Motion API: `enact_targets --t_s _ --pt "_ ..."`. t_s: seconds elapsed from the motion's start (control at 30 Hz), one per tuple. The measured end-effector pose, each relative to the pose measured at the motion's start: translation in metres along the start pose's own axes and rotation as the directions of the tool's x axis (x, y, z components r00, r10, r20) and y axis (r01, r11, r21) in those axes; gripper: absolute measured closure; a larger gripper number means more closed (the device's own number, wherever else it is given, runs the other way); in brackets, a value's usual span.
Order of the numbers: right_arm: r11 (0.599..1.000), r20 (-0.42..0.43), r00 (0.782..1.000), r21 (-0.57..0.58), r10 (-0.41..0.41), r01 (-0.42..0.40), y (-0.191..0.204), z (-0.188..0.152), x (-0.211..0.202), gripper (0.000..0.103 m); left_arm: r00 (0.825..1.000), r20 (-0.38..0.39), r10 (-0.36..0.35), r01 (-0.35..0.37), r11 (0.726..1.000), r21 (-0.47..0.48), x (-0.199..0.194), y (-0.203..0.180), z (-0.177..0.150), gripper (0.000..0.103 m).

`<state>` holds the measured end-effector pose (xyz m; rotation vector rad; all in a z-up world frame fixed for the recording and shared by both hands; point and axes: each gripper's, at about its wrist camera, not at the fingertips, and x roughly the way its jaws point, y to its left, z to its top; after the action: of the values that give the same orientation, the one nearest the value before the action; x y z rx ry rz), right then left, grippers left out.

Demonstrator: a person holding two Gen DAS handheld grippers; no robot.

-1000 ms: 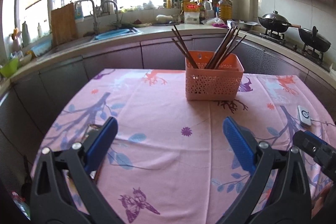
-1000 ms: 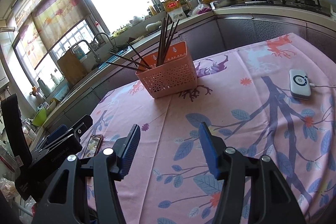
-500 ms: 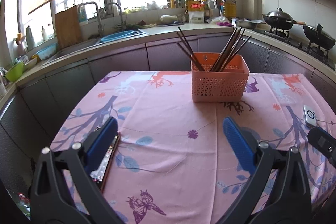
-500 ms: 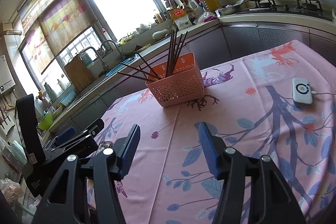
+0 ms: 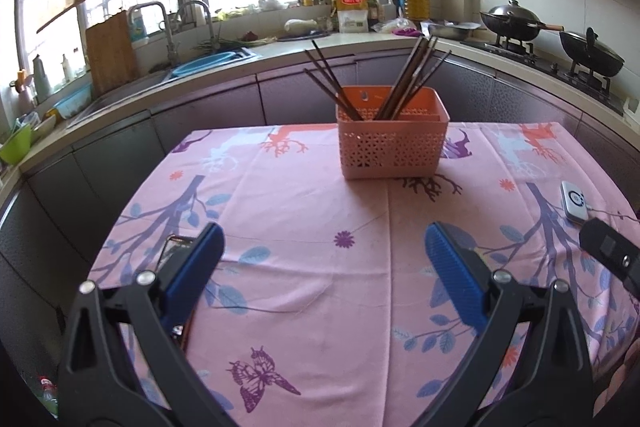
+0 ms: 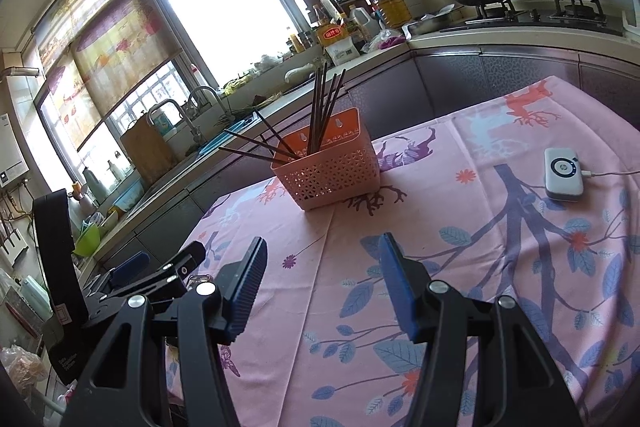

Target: Organize utensils

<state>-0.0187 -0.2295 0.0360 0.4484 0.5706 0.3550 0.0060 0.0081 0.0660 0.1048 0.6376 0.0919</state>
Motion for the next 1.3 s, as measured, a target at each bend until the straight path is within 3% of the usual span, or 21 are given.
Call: enact_targets --t_s 0.33,1.3 --pt "1.000 0.010 1.000 0.008 -0.012 0.012 -0.005 0.000 -0.003 0.081 0.998 -0.064 -0.027 0.030 0.998 0.053 0.007 -0.022 -0.010 0.007" --pt "0.998 -0.025 1.000 0.065 0.008 -0.006 -0.026 -0.004 0.009 0.081 0.988 -0.154 -0.019 0.032 0.996 0.083 0.030 -0.047 -0.021 0.007"
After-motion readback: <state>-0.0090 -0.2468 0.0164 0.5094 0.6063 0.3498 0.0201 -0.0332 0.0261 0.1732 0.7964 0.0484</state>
